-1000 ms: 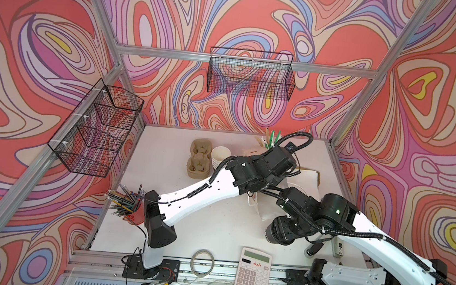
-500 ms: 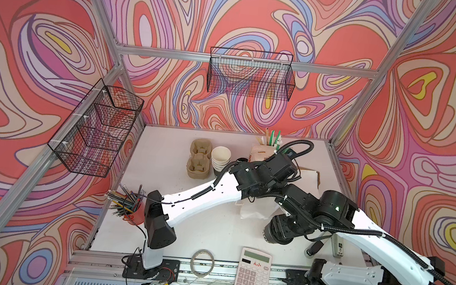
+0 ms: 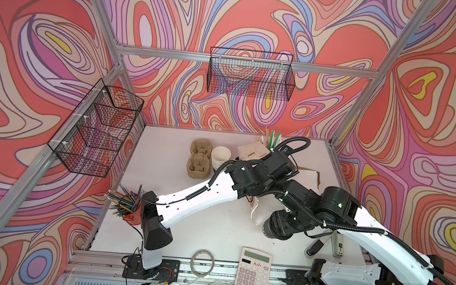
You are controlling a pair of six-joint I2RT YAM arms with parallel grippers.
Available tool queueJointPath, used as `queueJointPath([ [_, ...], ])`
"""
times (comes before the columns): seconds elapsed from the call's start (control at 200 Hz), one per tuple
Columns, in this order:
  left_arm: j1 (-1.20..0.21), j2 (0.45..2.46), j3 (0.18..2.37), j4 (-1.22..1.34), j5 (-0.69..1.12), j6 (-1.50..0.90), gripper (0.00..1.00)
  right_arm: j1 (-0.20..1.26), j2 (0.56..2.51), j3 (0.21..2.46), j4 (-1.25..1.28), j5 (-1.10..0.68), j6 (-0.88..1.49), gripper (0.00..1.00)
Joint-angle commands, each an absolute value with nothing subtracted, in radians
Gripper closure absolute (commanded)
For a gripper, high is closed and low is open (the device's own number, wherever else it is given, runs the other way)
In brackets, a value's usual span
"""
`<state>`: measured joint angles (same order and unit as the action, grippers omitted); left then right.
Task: Pack a coffee takeout order
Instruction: Pick up the coffee cup from the center of the table.
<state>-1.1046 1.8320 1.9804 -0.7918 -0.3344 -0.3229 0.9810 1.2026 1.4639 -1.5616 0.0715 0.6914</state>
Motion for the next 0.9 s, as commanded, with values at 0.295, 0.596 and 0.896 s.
queueJointPath([
  [0.295,-1.117,1.788,1.954,-0.817,-0.278,-0.369,1.0,0.98,1.264,1.544,-1.489,0.145,0.687,0.34],
  [0.596,-1.117,1.772,1.972,-0.832,-0.239,-0.417,1.0,0.98,1.268,1.547,-1.448,0.161,0.7,0.34],
  [0.896,-1.12,1.783,1.987,-0.861,-0.248,-0.431,1.0,0.981,1.285,1.59,-1.459,0.192,0.705,0.34],
])
